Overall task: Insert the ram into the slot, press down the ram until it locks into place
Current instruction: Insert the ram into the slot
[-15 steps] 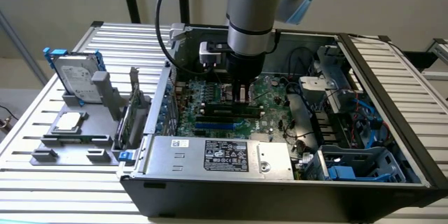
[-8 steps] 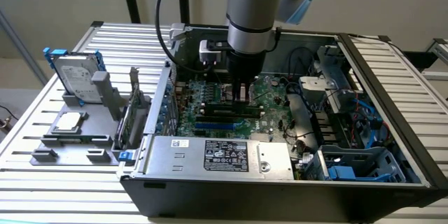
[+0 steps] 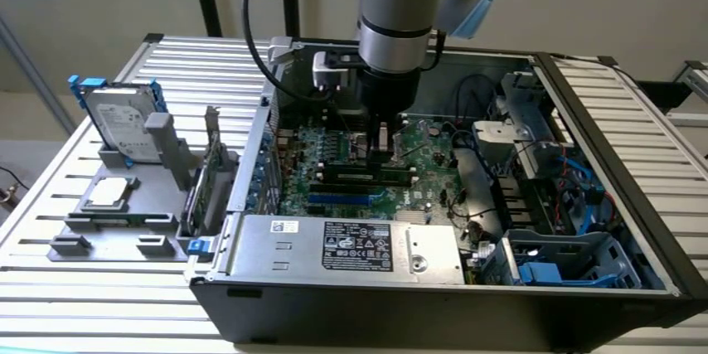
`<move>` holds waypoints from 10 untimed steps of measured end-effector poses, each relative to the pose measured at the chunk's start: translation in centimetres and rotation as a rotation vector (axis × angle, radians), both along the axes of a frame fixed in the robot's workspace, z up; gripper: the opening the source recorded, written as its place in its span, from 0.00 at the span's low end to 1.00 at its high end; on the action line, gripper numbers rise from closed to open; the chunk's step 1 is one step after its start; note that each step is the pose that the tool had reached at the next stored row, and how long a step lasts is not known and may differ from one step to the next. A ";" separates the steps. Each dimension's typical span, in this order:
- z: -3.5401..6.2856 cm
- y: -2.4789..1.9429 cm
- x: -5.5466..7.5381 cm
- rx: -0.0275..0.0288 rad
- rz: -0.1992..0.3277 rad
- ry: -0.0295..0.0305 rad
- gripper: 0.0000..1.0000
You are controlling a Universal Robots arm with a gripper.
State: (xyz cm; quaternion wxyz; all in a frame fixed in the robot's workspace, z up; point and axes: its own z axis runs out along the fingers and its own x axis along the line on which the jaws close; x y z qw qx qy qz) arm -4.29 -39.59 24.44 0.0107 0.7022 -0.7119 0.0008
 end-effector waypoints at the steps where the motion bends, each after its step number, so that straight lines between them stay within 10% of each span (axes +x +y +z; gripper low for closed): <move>1: 0.00 0.00 0.0 0.0000 0.000 0.0000 0.28; 10: 0.01 0.00 0.0 -0.0002 0.000 0.0001 0.13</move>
